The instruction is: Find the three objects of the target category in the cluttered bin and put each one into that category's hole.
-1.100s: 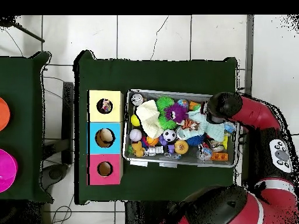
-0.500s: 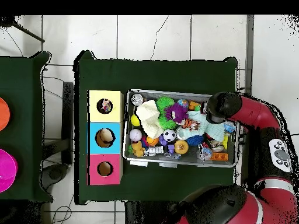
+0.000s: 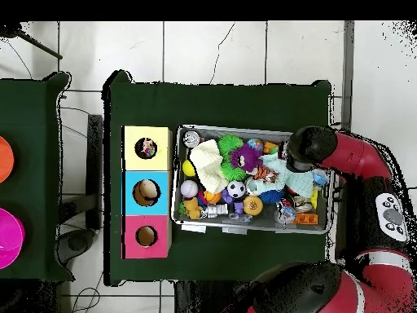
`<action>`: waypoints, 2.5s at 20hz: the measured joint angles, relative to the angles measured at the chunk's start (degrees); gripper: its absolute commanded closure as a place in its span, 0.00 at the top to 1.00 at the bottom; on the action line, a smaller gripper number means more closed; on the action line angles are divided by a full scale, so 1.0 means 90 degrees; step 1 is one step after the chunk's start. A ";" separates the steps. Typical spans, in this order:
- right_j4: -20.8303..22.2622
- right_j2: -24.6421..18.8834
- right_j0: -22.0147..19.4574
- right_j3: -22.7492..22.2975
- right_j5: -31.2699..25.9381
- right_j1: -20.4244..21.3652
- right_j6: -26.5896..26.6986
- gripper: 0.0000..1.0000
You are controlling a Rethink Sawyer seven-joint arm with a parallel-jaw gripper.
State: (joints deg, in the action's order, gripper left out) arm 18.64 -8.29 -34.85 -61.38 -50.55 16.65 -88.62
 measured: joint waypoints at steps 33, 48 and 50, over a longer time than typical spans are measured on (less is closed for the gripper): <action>-0.2055 0.0525 0.1229 -0.1581 -0.0758 0.1226 -0.0337 0.00; -0.2747 0.0991 0.1908 -0.2094 -0.0397 0.1279 -0.0990 0.00; -0.2834 0.1065 0.2052 -0.2094 -0.0398 0.1308 -0.1122 0.00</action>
State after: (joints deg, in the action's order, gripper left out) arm -6.87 1.29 -16.38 -80.23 -54.13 28.42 -98.71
